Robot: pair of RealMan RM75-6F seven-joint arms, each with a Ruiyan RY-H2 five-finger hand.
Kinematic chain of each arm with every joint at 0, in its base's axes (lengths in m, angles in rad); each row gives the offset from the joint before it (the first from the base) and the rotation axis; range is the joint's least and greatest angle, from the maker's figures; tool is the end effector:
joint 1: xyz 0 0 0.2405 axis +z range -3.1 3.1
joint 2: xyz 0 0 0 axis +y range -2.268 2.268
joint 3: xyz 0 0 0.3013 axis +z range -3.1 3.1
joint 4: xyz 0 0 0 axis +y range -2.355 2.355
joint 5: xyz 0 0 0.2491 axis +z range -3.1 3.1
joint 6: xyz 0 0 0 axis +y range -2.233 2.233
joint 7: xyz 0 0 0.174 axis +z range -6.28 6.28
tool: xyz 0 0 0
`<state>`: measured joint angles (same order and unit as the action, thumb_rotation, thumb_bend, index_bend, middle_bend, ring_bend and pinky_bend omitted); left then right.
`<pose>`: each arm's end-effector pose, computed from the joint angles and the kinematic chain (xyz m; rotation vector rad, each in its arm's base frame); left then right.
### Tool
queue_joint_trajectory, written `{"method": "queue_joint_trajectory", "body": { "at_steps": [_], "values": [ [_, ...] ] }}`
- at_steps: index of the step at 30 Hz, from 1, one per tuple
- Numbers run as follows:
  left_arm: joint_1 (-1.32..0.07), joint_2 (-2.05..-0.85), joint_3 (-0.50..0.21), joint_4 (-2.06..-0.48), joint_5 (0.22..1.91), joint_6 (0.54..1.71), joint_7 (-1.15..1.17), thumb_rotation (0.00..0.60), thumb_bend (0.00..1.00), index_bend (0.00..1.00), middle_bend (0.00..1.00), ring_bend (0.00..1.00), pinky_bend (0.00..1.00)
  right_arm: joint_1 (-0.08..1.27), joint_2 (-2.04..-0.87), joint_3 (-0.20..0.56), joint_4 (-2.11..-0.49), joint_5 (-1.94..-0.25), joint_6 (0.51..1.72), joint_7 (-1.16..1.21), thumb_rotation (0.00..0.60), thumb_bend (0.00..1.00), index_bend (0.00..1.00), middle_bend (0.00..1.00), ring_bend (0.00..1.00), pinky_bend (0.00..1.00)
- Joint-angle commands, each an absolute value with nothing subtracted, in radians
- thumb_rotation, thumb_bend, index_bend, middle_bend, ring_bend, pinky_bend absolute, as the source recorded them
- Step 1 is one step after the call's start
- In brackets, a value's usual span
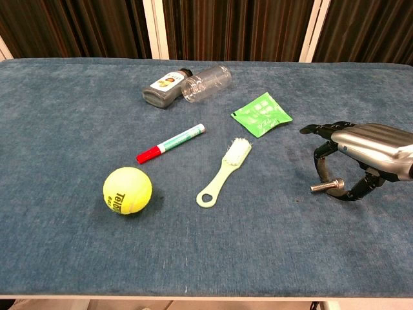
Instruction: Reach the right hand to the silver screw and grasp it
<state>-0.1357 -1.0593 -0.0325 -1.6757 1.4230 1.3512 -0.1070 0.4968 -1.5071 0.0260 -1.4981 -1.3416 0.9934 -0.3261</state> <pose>-0.3688 0.2292 0.1392 -1.3833 -1.1042 -0.8947 -0.2622 -0.3137 -0.0729 1.9631 -0.9571 0.7647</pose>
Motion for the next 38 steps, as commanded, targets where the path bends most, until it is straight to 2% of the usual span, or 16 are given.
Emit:
{"method": "queue_joint_trajectory", "body": {
  "at_steps": [1,13,28,33,38],
  "values": [
    [-0.136,-1.059,-0.032,-1.676,1.424,1.351,-0.107,0.600,0.45,0.23,0.05,0.04,0.12,0.497,-1.508,0.025,-1.496,-1.343,0.994,-0.324,0.600,0.62,0.69,0.06,0.12,0.09],
    [-0.136,-1.056,-0.030,-1.680,1.422,1.345,-0.107,0.600,0.45,0.23,0.05,0.04,0.12,0.494,-1.474,0.051,-1.523,-1.378,1.052,-0.274,0.600,0.65,0.71,0.06,0.14,0.11],
    [-0.135,-1.056,-0.027,-1.686,1.423,1.345,-0.100,0.600,0.45,0.23,0.05,0.04,0.12,0.521,-1.275,0.228,-1.722,-1.404,1.189,-0.179,0.600,0.65,0.72,0.07,0.15,0.13],
    [-0.135,-1.055,-0.027,-1.688,1.421,1.344,-0.102,0.600,0.45,0.23,0.05,0.04,0.12,0.525,-1.241,0.283,-1.749,-1.398,1.236,-0.139,0.600,0.65,0.73,0.07,0.15,0.14],
    [-0.134,-1.053,-0.026,-1.689,1.423,1.343,-0.104,0.600,0.45,0.23,0.05,0.04,0.12,0.517,-1.235,0.302,-1.746,-1.402,1.280,-0.108,0.600,0.65,0.73,0.07,0.16,0.14]
  ]
}}
